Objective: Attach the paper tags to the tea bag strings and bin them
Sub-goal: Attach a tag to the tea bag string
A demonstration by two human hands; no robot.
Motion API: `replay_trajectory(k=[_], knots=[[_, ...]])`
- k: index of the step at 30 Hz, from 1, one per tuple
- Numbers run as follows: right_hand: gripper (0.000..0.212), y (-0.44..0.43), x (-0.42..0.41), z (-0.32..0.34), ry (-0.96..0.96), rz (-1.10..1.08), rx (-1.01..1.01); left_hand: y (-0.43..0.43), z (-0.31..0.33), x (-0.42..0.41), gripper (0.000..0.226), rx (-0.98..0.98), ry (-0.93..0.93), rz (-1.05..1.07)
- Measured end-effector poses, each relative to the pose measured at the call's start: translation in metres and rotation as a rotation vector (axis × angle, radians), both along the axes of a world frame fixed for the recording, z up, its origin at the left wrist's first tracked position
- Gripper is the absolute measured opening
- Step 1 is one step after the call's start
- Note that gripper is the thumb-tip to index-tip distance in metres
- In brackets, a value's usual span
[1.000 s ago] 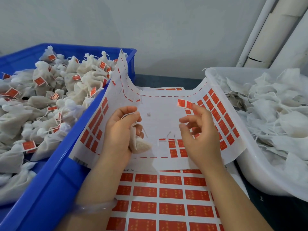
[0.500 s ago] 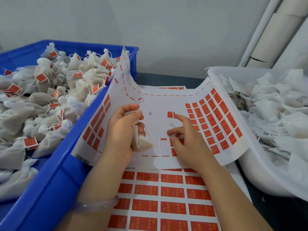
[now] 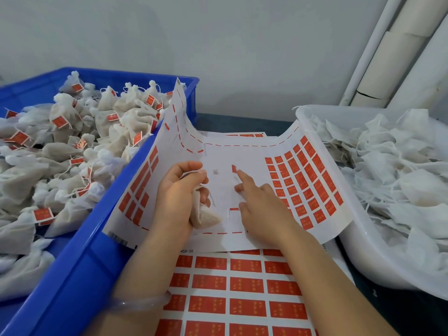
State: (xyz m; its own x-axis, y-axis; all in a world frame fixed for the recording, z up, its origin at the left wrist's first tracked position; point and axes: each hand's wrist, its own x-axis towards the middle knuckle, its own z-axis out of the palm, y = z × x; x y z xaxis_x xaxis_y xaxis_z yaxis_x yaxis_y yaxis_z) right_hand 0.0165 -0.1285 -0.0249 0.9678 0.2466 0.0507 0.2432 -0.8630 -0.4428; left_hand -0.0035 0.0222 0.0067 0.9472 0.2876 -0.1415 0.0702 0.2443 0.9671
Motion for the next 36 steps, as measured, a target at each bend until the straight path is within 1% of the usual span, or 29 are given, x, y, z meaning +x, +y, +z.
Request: replay_trajectory(k=[1, 2, 3, 5, 6, 8, 9, 10, 13, 15, 16, 19, 23, 25, 29, 32, 34, 36], knots=[[0.071, 0.0, 0.001, 0.003, 0.011, 0.001, 0.015, 0.0, 0.0, -0.001, 0.015, -0.004, -0.004, -0.017], [0.07, -0.001, 0.001, 0.007, 0.002, -0.016, 0.079, 0.0, 0.001, -0.002, 0.016, -0.016, -0.013, -0.042], [0.069, -0.002, -0.001, 0.011, -0.04, -0.048, 0.196, 0.0, 0.002, -0.003, 0.016, -0.027, -0.024, -0.068], [0.062, -0.006, -0.008, 0.016, -0.194, -0.116, 0.506, -0.001, 0.003, -0.004, 0.017, -0.031, -0.045, -0.112], [0.056, -0.008, -0.013, 0.018, -0.24, -0.136, 0.652, -0.002, 0.003, -0.005, 0.017, -0.025, -0.054, -0.138], [0.044, -0.011, -0.023, 0.02, -0.219, -0.14, 0.904, -0.006, 0.002, -0.006, 0.016, -0.008, -0.075, -0.197], [0.04, -0.012, -0.028, 0.021, -0.18, -0.121, 0.979, -0.008, 0.002, -0.006, 0.016, 0.004, -0.088, -0.223], [0.041, -0.011, -0.032, 0.023, -0.144, -0.085, 1.01, -0.009, 0.001, -0.007, 0.016, 0.017, -0.098, -0.243], [0.059, -0.006, -0.04, 0.027, -0.015, 0.064, 0.994, -0.012, 0.0, -0.01, 0.016, 0.039, -0.143, -0.295], [0.063, -0.002, -0.04, 0.025, 0.056, 0.11, 0.968, -0.013, -0.001, -0.01, 0.016, 0.052, -0.168, -0.314], [0.064, -0.001, -0.041, 0.023, 0.06, 0.092, 0.942, -0.013, -0.001, -0.011, 0.016, 0.063, -0.176, -0.314], [0.064, -0.001, -0.039, 0.019, 0.003, 0.018, 0.888, -0.013, -0.001, -0.01, 0.016, 0.093, -0.187, -0.304], [0.055, -0.008, -0.035, 0.019, -0.117, -0.04, 0.915, -0.013, -0.002, -0.01, 0.015, 0.141, -0.171, -0.291], [0.051, -0.009, -0.035, 0.019, -0.17, -0.071, 0.924, -0.015, -0.003, -0.01, 0.015, 0.201, -0.164, -0.301], [0.052, -0.01, -0.037, 0.021, -0.284, -0.104, 0.883, -0.019, -0.004, -0.013, 0.011, 0.335, -0.168, -0.435], [0.053, -0.01, -0.037, 0.021, -0.332, -0.08, 0.833, -0.017, -0.003, -0.014, 0.011, 0.329, -0.184, -0.51], [0.053, -0.01, -0.036, 0.022, -0.353, -0.073, 0.811, -0.016, -0.002, -0.014, 0.011, 0.362, -0.223, -0.537], [0.055, -0.011, -0.036, 0.023, -0.366, -0.068, 0.821, -0.015, -0.001, -0.014, 0.012, 0.439, -0.282, -0.545]])
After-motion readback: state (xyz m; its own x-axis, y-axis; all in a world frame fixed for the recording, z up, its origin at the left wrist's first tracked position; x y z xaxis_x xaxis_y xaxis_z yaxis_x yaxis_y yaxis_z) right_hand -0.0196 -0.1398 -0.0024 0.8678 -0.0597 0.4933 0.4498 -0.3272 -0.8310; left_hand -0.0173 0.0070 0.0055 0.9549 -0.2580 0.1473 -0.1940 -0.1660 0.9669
